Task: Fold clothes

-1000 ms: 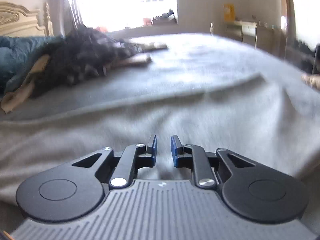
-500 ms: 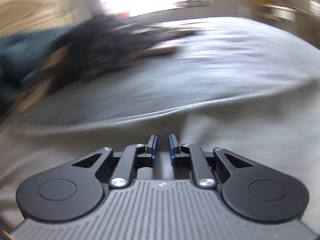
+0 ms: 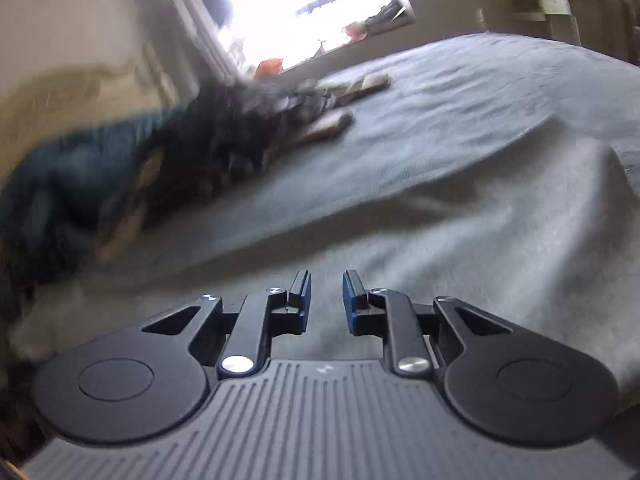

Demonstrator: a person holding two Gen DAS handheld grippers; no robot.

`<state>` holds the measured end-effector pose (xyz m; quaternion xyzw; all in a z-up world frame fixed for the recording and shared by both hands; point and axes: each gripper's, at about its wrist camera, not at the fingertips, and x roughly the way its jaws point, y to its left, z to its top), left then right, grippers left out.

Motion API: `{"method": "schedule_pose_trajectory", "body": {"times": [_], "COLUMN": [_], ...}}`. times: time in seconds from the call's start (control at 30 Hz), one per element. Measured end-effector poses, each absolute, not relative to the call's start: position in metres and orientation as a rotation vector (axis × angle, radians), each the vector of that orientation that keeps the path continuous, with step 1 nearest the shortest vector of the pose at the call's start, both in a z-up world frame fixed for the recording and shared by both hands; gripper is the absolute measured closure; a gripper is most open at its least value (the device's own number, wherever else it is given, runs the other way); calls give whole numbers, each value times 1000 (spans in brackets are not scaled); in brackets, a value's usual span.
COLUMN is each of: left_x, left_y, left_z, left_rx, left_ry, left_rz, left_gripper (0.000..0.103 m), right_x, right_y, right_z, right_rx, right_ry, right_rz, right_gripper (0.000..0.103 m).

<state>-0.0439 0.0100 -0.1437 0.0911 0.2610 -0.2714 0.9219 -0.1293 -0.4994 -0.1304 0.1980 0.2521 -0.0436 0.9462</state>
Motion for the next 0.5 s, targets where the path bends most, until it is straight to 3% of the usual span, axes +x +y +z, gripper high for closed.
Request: {"method": "schedule_pose_trajectory", "body": {"times": [0.2,0.23,0.4,0.5], "left_x": [-43,-42,-40,-39], "left_y": [8,8,4,3], "left_z": [-142,-142,-142,-142], "left_rx": [183,184,187,182], "left_ry": [543,545,554,555], "left_rz": [-537,-535,-520,-512], "left_gripper": [42,42,41,40], "right_x": [-179,-192,-233,-220], "right_y": [-611,-622,-606,-569], "right_z": [-140,-137,-121,-125], "right_rx": [532,554,634,618], "right_ry": [425,397,312,403], "right_rz": [-391,-443,-351,-237], "right_gripper": [97,93,89,89]}}
